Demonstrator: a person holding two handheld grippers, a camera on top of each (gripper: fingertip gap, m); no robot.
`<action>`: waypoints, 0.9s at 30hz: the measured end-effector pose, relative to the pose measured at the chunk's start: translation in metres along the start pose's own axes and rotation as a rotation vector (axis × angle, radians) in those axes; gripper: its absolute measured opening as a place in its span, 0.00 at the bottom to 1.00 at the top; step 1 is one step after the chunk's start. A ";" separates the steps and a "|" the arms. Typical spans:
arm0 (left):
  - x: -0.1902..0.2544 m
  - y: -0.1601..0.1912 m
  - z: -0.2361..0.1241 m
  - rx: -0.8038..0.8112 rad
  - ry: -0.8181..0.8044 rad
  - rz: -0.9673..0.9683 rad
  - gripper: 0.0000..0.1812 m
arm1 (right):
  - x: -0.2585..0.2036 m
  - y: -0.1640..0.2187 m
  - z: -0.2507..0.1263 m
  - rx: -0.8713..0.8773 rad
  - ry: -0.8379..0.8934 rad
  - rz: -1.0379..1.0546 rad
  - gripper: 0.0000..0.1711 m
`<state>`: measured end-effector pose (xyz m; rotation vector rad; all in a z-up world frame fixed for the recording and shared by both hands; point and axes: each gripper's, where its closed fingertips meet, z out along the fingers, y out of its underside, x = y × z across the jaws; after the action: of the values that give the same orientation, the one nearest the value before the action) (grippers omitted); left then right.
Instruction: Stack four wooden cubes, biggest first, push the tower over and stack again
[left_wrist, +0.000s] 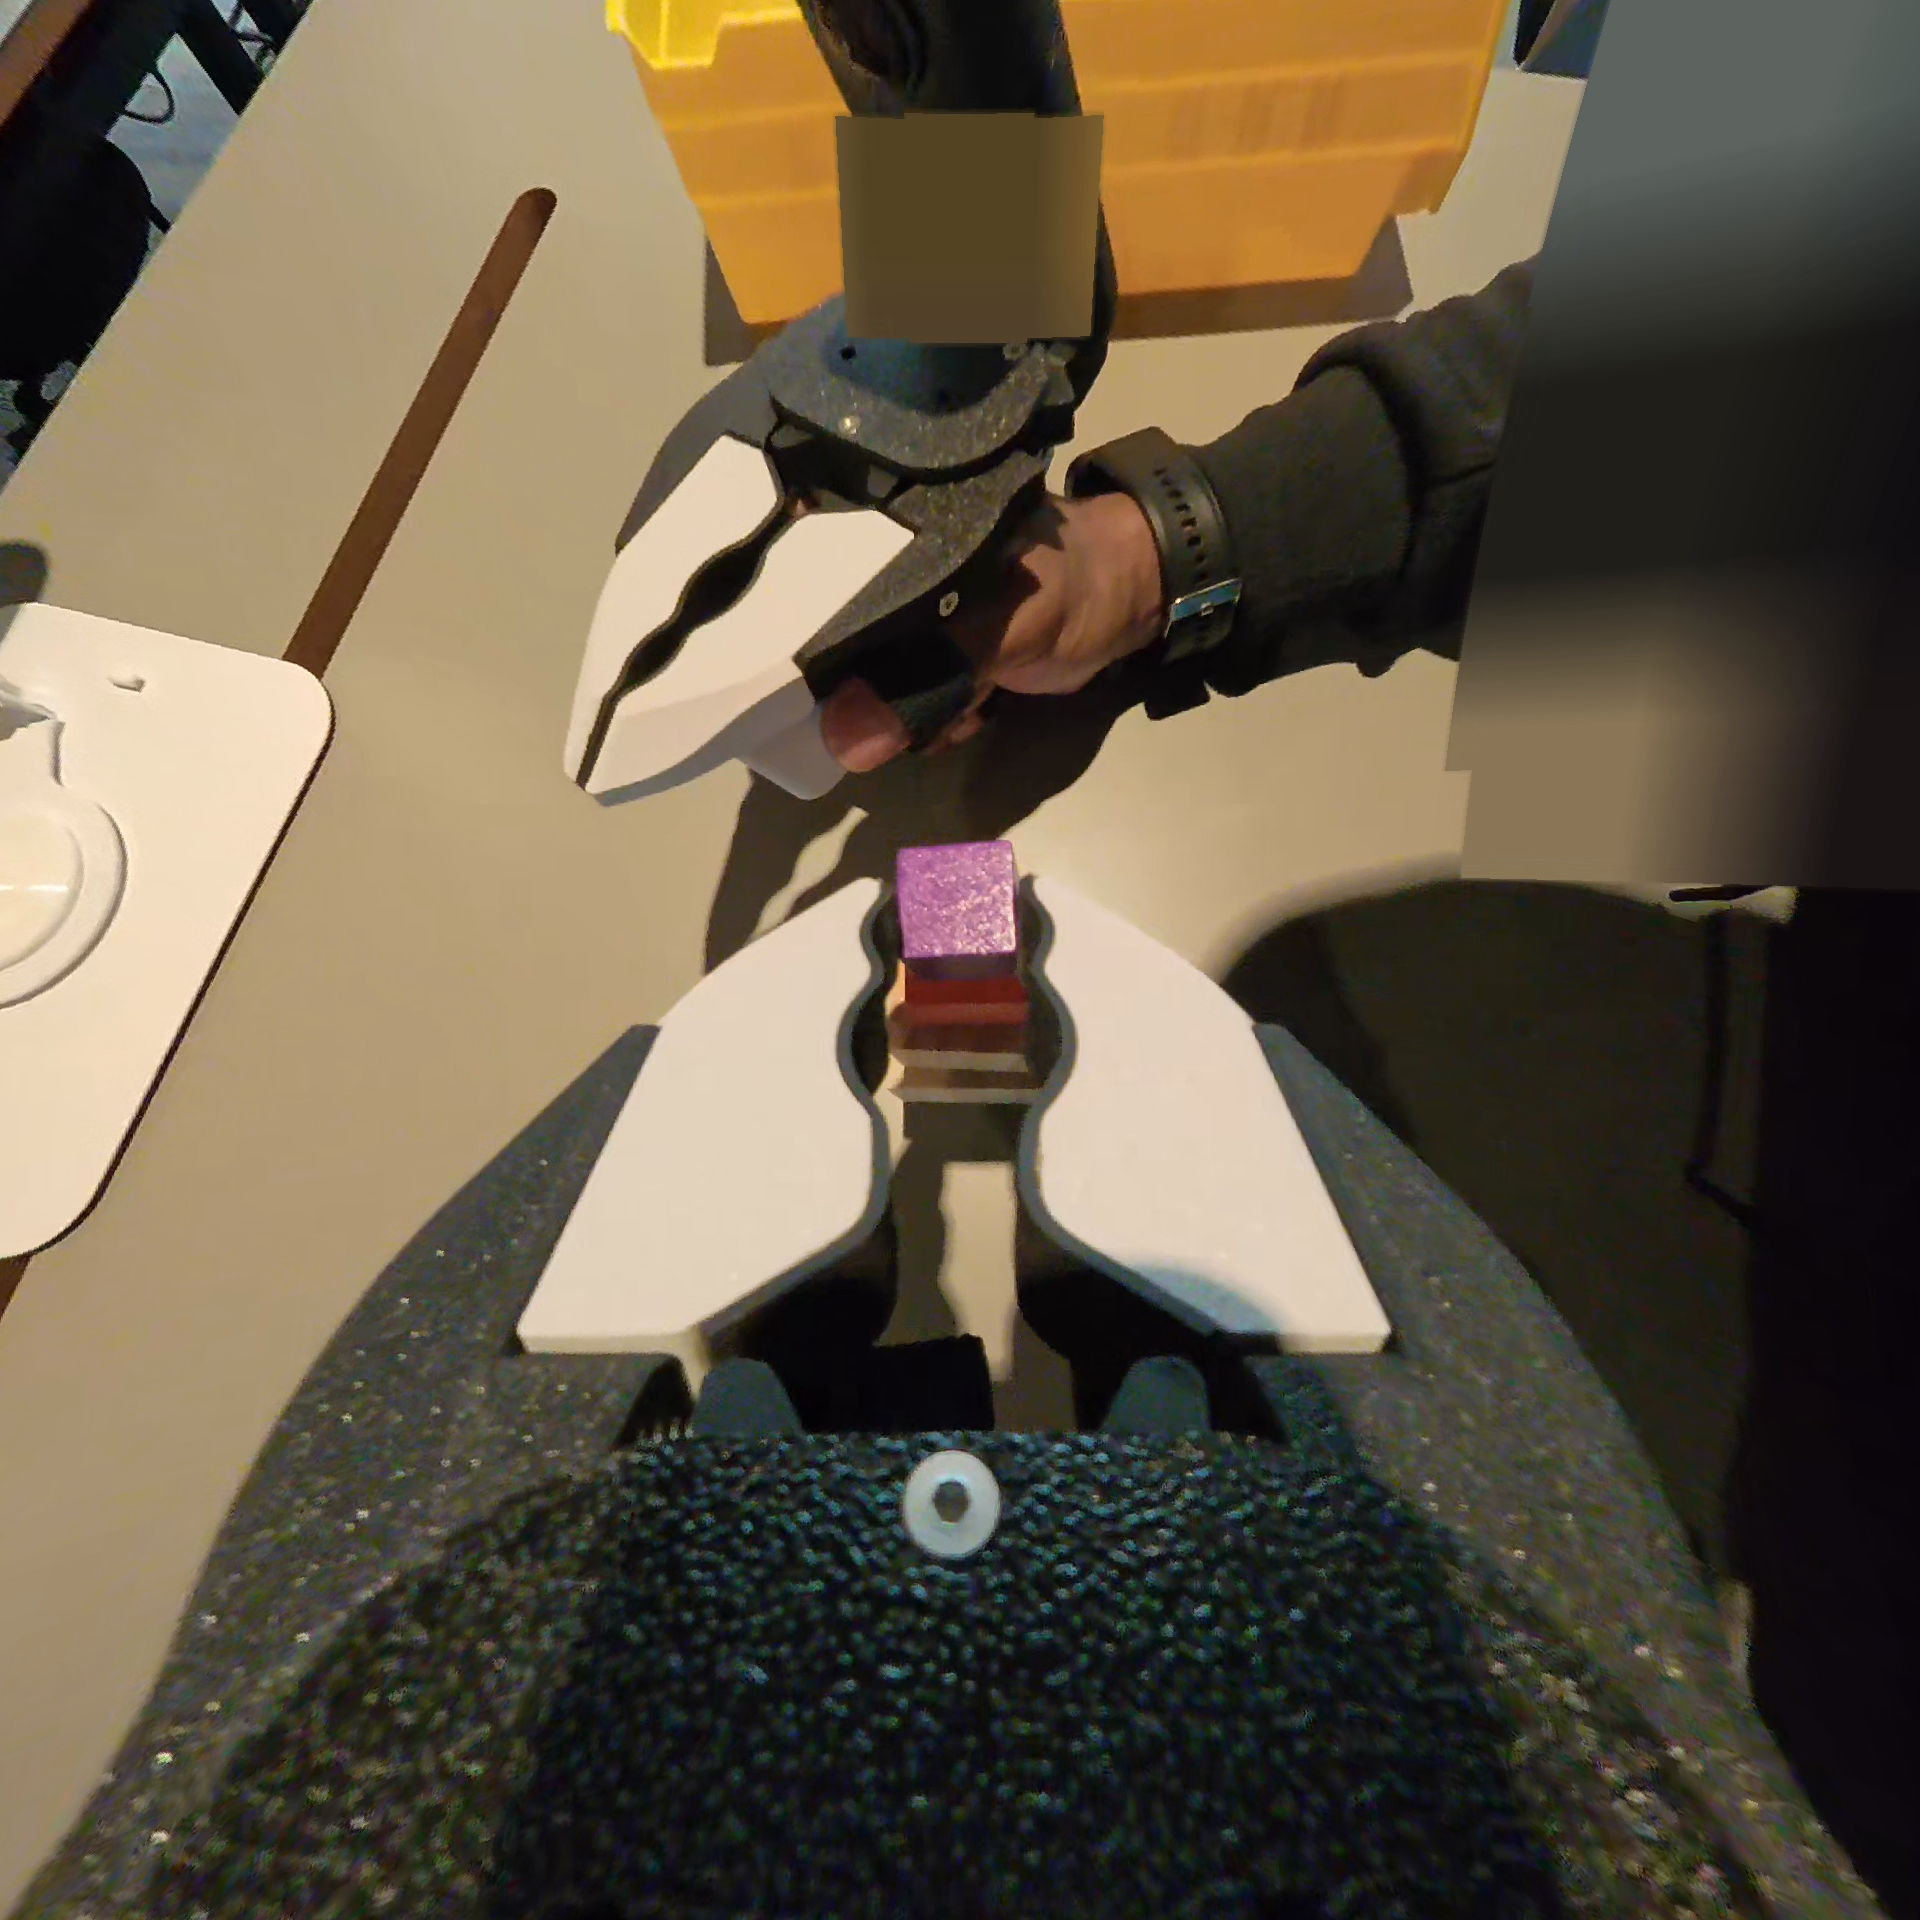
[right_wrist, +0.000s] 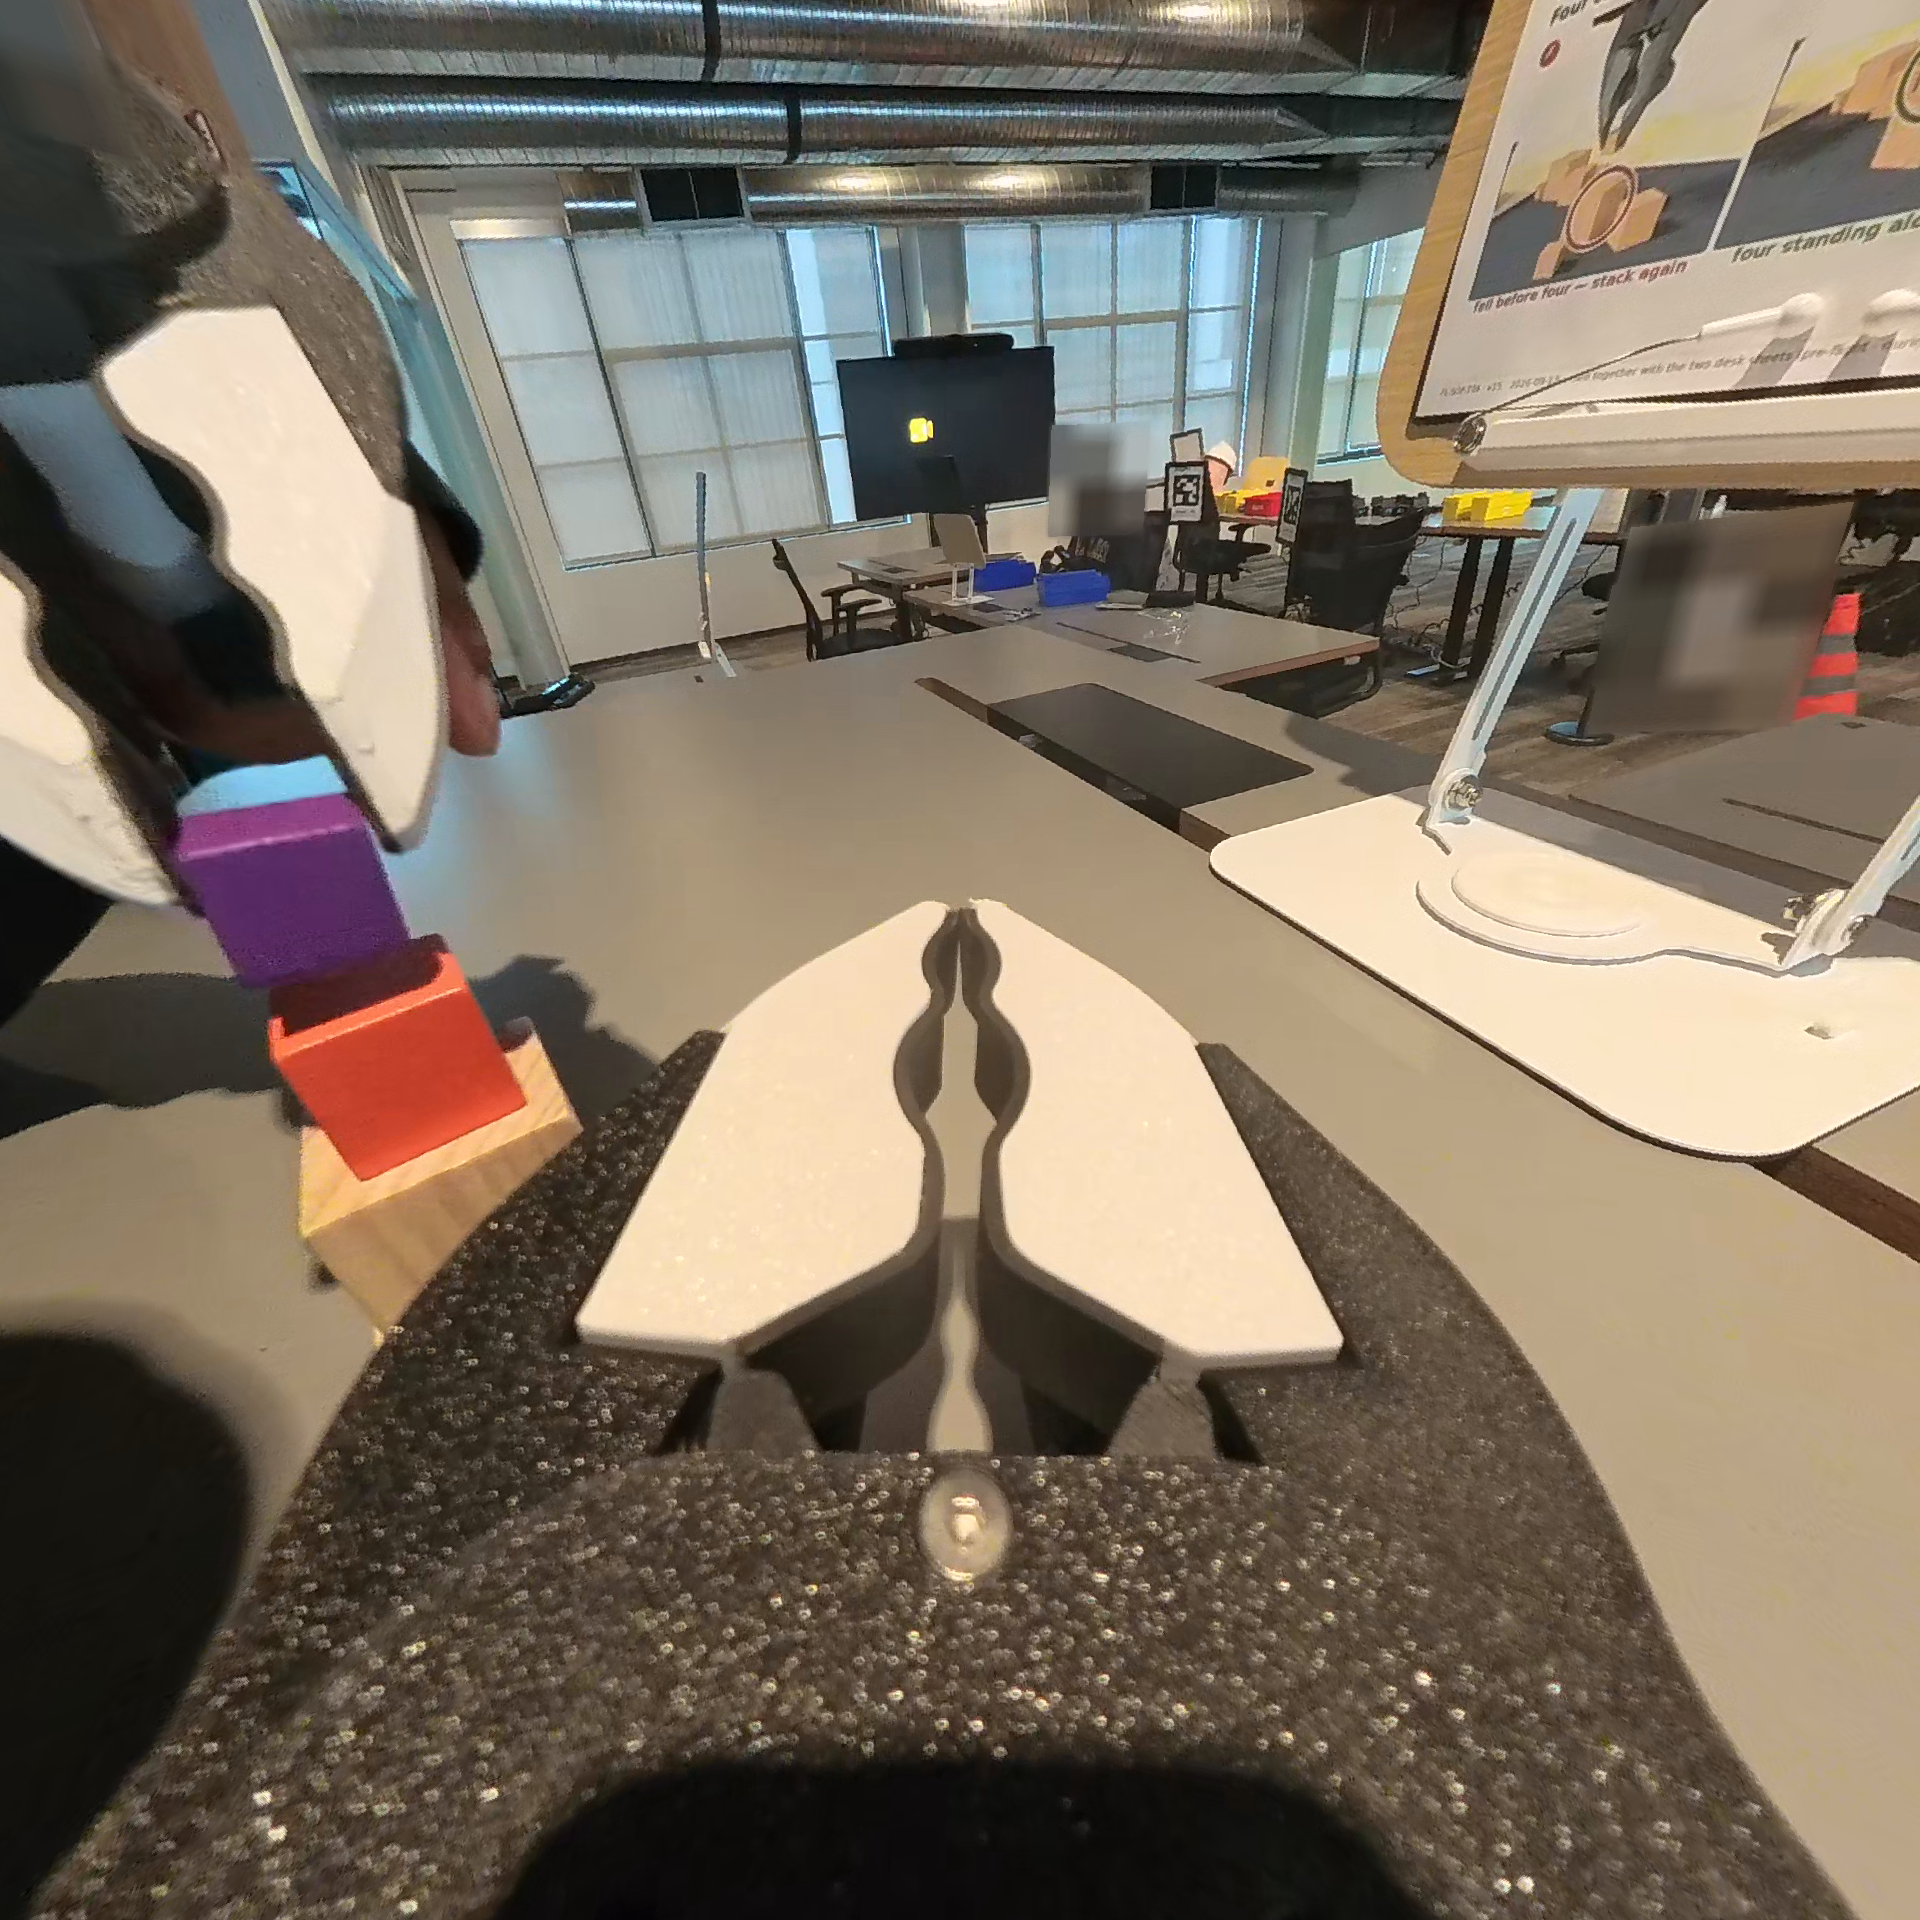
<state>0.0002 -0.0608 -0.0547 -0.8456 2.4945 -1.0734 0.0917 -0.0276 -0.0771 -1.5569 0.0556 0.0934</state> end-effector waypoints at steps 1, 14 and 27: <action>0.000 0.001 0.001 -0.003 0.002 -0.001 0.12 | 0.000 0.000 0.000 0.000 0.000 0.001 0.00; 0.000 0.010 0.006 -0.058 -0.004 0.007 0.12 | 0.000 0.000 0.000 -0.002 -0.001 0.000 0.00; 0.009 -0.007 -0.016 0.082 0.074 0.074 0.36 | -0.001 0.001 0.001 -0.007 -0.001 -0.006 0.00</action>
<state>-0.0119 -0.0612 -0.0394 -0.6967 2.5017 -1.1928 0.0910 -0.0268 -0.0779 -1.5642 0.0503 0.0898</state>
